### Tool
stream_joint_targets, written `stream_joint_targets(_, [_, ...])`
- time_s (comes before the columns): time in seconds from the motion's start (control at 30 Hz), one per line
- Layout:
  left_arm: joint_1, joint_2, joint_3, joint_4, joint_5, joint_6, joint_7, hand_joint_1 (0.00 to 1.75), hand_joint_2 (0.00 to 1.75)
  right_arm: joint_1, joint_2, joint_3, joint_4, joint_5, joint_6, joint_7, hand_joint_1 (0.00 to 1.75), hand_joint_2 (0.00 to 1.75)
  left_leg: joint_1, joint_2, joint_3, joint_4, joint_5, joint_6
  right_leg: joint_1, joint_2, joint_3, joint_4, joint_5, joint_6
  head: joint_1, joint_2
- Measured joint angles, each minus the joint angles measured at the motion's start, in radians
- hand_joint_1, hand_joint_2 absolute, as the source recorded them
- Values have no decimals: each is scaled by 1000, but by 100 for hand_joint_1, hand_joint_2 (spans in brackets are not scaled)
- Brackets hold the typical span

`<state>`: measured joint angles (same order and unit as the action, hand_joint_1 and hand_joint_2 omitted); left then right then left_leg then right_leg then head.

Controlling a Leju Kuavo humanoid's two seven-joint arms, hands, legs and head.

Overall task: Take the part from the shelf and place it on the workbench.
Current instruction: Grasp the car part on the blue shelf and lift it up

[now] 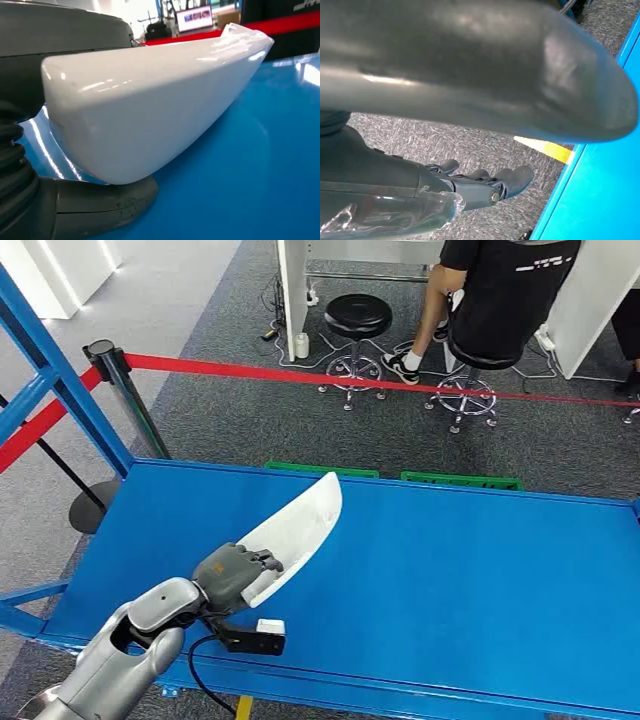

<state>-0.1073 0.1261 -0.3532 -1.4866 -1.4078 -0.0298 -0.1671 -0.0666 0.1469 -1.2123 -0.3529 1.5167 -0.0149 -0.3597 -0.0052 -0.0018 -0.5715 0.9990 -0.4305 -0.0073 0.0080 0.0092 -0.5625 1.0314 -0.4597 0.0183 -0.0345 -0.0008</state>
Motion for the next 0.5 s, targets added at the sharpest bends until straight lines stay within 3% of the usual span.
stream_joint_targets(0.3, [103, -37, -6, -101, -31, 48, 13, 175, 175, 0, 11, 0, 0, -12, -5, -4, 0, 0, -6, 0, -2, 2, -4, 6, -7, 1, -2, -1, 0, 4, 0, 0])
stream_joint_targets(0.43, [156, -54, -22, -145, -51, 71, 27, 175, 175, -1, 18, -1, 0, -13, -3, -5, 0, 0, -11, 0, -3, -1, 0, 18, -12, 1, 0, -6, 4, 16, -1, 0])
stream_joint_targets(0.5, [173, -66, -31, -161, -60, 80, 35, 175, 175, -1, 19, -1, -1, -14, 0, -6, 0, 0, -4, 3, -1, -13, 12, 25, -11, 1, -6, 3, -8, 24, 0, 0])
